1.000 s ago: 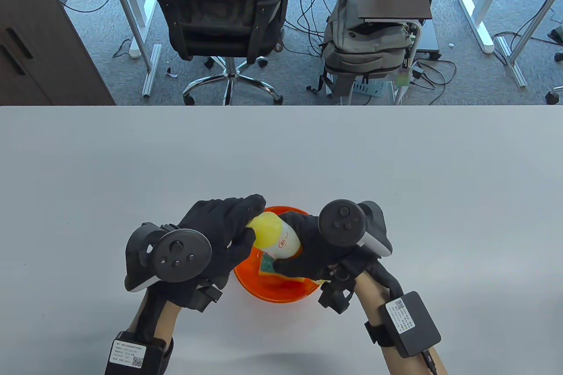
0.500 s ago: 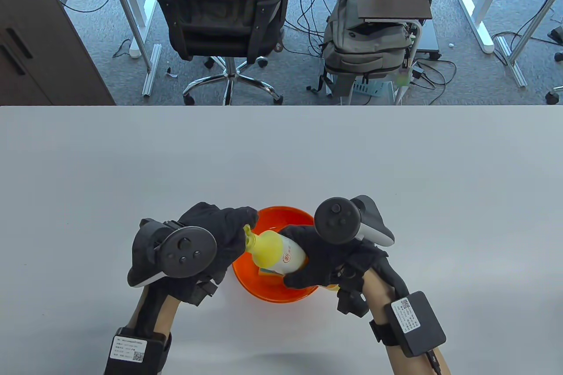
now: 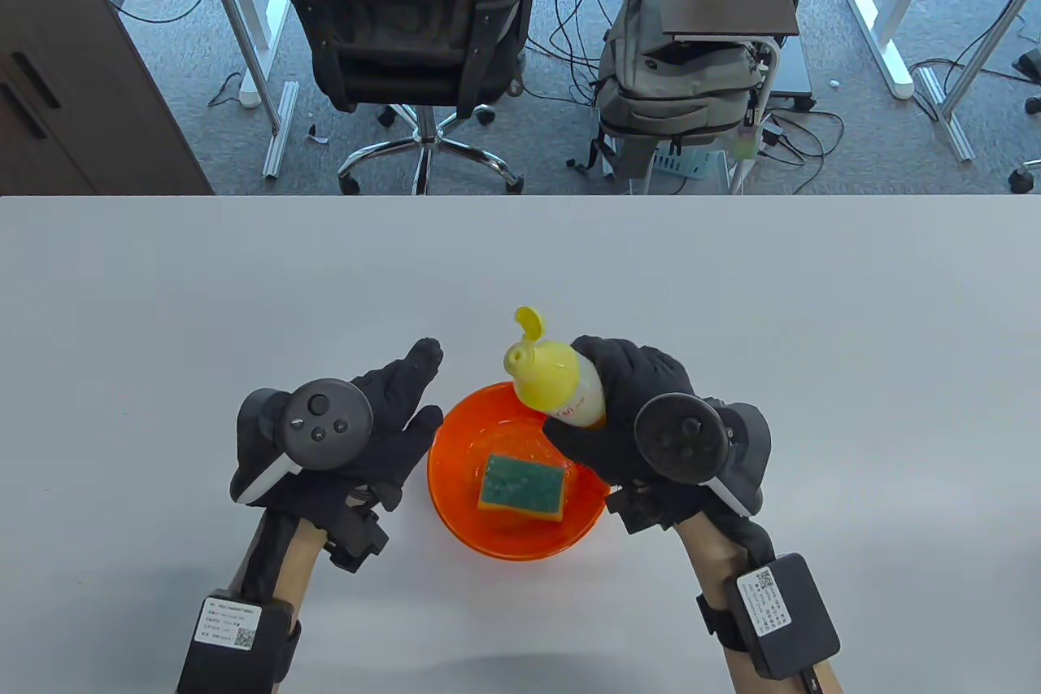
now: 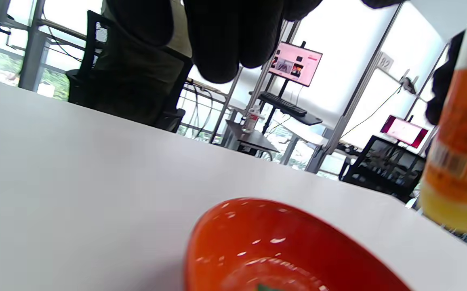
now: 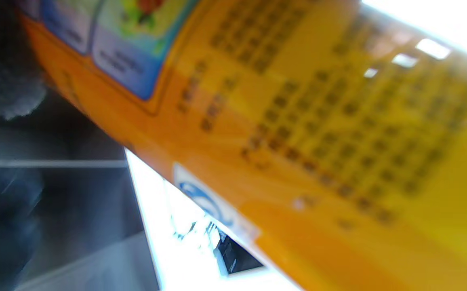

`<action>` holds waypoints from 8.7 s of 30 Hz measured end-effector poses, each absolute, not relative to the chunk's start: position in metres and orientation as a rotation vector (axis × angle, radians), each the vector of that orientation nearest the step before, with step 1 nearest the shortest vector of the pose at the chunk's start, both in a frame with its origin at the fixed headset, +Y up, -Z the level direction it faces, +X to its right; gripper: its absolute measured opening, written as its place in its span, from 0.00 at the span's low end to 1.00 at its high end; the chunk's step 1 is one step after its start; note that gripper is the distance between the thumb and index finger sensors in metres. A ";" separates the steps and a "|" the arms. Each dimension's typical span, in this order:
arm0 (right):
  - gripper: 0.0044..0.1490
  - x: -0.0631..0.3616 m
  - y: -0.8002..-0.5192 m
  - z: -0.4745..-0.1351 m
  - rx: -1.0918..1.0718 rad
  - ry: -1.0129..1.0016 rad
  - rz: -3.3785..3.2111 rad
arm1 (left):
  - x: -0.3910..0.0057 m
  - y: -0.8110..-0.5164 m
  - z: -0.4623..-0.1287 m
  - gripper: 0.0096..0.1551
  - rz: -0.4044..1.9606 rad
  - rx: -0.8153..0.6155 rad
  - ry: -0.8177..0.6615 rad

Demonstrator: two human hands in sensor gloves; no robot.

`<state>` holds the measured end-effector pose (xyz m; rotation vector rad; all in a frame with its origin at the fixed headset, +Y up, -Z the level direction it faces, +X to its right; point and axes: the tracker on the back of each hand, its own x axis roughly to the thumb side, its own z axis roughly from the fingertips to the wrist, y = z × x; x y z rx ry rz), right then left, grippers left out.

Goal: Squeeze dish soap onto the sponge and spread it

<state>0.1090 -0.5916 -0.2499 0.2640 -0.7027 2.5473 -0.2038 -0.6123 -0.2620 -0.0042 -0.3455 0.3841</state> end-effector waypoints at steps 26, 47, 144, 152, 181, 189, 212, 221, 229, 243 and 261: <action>0.51 0.040 -0.653 -0.245 0.454 -1.291 3.320 | -0.261 -0.706 -0.258 0.43 0.093 -0.156 -0.136; 0.49 0.007 -0.674 -0.230 0.718 -1.276 3.290 | -0.267 -0.713 -0.263 0.42 0.079 -0.197 -0.104; 0.49 0.122 -0.645 -0.270 -0.025 -0.803 3.433 | -0.272 -0.717 -0.265 0.42 0.083 -0.228 -0.086; 0.49 0.135 -0.643 -0.272 -0.109 -0.803 3.442 | -0.272 -0.718 -0.264 0.42 0.084 -0.229 -0.086; 0.50 0.020 -0.648 -0.224 0.575 -0.827 3.345 | -0.271 -0.720 -0.264 0.42 0.094 -0.234 -0.088; 0.50 0.030 -0.648 -0.230 0.514 -0.802 3.323 | -0.271 -0.720 -0.264 0.42 0.094 -0.234 -0.088; 0.50 0.092 -0.659 -0.264 0.152 -0.758 3.555 | -0.270 -0.720 -0.264 0.42 0.095 -0.239 -0.090; 0.51 0.115 -0.658 -0.274 -0.010 -0.587 3.573 | -0.269 -0.719 -0.264 0.42 0.114 -0.230 -0.092; 0.51 0.131 -0.664 -0.283 -0.065 -0.287 3.474 | -0.264 -0.710 -0.262 0.42 0.151 -0.201 -0.124; 0.51 0.117 -0.653 -0.276 0.141 -0.214 3.185 | -0.238 -0.680 -0.261 0.43 0.321 -0.121 -0.225; 0.52 0.106 -0.643 -0.266 0.282 -0.322 2.780 | -0.185 -0.616 -0.279 0.42 0.850 -0.035 -0.422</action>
